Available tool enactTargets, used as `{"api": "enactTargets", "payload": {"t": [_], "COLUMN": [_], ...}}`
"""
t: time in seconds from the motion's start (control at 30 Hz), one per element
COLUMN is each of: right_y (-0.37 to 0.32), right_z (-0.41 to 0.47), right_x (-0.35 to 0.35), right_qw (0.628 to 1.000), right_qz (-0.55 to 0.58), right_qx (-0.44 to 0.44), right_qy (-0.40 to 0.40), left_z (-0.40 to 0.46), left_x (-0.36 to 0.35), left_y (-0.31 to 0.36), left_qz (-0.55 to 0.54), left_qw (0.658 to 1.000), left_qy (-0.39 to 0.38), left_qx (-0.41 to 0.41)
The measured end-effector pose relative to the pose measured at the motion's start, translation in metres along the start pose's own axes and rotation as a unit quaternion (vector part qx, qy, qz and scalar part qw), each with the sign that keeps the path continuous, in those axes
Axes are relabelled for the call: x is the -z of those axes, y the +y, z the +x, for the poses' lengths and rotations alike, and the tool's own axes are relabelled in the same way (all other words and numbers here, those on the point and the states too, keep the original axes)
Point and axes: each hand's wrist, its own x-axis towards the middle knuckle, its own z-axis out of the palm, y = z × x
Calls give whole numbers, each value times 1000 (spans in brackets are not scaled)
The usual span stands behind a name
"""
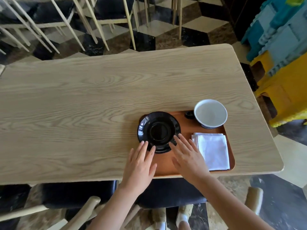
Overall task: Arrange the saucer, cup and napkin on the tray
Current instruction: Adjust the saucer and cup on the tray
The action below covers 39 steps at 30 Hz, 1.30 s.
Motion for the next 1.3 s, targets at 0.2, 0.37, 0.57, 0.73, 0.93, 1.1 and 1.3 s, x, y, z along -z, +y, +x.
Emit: {"api": "enactTargets", "payload": {"t": [0.2,0.37,0.57,0.73,0.93,1.1,1.3], "right_y": [1,-2,-6,-8,-8,-8,7], "right_z": [-5,-18,-34,-39,-38,-39,-26], "right_x": [-2,2,2,1,0,-1,25], "right_qw": [1000,1000,1000,1000,1000,1000,996], "right_qz": [-3,-4,11,25,23,8,62], "right_qx": [5,-3,-1,-1,-2,0,-17], "right_qy": [0,-13,-14,-11,-12,-27,62], "left_z": [-6,-19,-35,-39,-38,-39,-9], "left_x": [-4,-5,-8,-6,-5,-4,21], "left_y": [5,9,11,10,9,8,21], "left_qz": [-22,-27,-30,-30,-33,-14,-18], "left_qw": [1000,1000,999,999,999,999,998], "left_qy": [4,-4,-27,-30,-33,-37,17], "left_qx": [12,2,-3,-8,-13,-21,-54]}}
